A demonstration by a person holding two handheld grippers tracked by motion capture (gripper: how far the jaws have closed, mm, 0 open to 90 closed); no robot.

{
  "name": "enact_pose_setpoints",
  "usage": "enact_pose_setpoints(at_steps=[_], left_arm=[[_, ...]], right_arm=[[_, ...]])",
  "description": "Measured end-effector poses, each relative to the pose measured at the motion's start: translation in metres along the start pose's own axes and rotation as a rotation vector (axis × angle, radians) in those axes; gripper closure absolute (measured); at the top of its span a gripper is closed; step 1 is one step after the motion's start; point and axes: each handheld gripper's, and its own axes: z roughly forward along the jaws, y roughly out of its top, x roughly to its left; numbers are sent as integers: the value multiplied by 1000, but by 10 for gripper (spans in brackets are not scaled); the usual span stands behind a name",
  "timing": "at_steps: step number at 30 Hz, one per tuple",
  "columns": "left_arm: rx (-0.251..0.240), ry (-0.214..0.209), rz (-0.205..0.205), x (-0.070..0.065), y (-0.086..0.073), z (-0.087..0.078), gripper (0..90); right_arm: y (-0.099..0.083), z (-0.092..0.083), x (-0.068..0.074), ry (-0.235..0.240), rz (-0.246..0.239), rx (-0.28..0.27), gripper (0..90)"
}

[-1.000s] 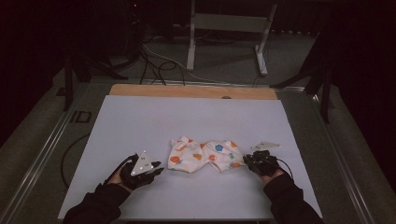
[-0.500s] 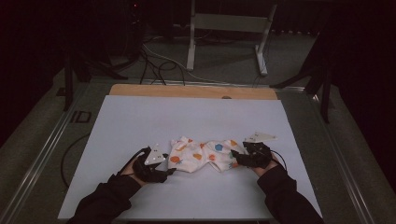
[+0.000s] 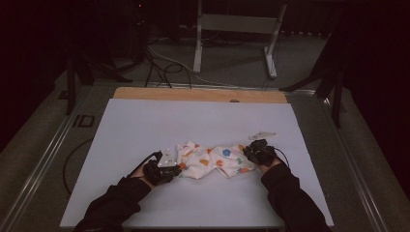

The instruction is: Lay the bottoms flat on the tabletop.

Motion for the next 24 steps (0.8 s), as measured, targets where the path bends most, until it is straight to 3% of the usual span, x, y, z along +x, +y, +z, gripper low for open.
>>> enact_pose_setpoints(at_steps=[1, 6, 10, 13, 18, 24], left_arm=[[8, 4, 4, -1, 0, 0, 893], [31, 27, 21, -5, 3, -1, 900], [17, 38, 29, -7, 5, -7, 900], [5, 37, 23, -9, 4, -18, 900], [-9, 37, 28, -12, 0, -32, 900], [-4, 29, 34, -18, -15, -52, 900]], right_arm=[[0, -2, 0, -8, 4, -1, 893], [3, -7, 3, -6, -17, 4, 899], [5, -14, 10, 22, -36, -16, 900], [4, -22, 15, 53, -58, -23, 900], [0, -31, 19, 65, -69, -29, 900], [-11, -47, 25, 85, -65, -36, 900]])
